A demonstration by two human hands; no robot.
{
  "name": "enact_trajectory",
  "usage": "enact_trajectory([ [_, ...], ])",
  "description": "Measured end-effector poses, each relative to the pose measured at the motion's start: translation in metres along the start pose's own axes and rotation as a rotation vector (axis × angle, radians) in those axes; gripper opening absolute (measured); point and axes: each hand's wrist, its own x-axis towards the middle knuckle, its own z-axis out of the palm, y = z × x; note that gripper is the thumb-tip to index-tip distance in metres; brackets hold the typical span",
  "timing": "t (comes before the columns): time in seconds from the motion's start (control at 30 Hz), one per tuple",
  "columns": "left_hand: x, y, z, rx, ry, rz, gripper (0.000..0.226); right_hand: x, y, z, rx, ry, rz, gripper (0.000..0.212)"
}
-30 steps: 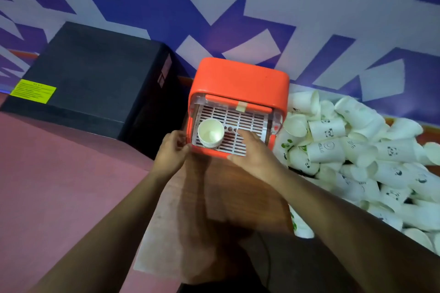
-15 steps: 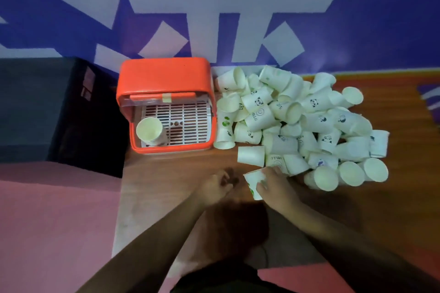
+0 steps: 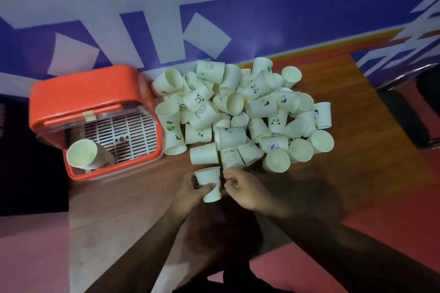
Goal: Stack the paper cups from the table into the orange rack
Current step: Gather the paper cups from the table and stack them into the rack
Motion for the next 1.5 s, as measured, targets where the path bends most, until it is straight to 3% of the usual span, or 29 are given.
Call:
enact_trajectory([
  [0.1, -0.004, 0.015, 0.011, -0.021, -0.021, 0.024, 0.084, -0.008, 0.022, -0.043, -0.189, 0.300, -0.132, 0.025],
  [0.2, 0.002, 0.031, 0.022, 0.002, -0.024, 0.080, 0.091, -0.003, 0.056, -0.077, -0.455, 0.517, -0.100, 0.034],
  [0.3, 0.012, 0.041, 0.032, 0.042, -0.037, 0.096, 0.096, -0.002, 0.077, -0.090, -0.652, 0.427, -0.010, 0.037],
  [0.47, 0.020, 0.050, 0.046, 0.051, -0.059, 0.114, 0.089, 0.000, 0.092, -0.082, -0.805, 0.369, -0.038, 0.021],
  [0.6, 0.018, 0.057, 0.045, 0.040, -0.041, 0.150, 0.078, -0.009, 0.082, -0.087, -0.641, 0.382, -0.158, 0.013],
  [0.83, -0.001, 0.076, 0.008, 0.014, -0.051, 0.273, 0.087, -0.016, 0.023, -0.108, -0.303, 0.390, -0.261, 0.023],
  [1.13, -0.049, 0.096, -0.110, 0.000, 0.243, 0.414, 0.070, 0.048, -0.120, -0.069, -0.122, 0.207, -0.336, 0.016],
  [1.4, -0.089, 0.074, -0.229, 0.065, 0.591, 0.457, 0.071, 0.072, -0.233, 0.006, -0.057, 0.071, -0.476, 0.062],
  [1.5, -0.088, 0.066, -0.262, 0.113, 0.657, 0.462, 0.074, 0.083, -0.255, 0.033, -0.083, 0.043, -0.496, 0.069],
])
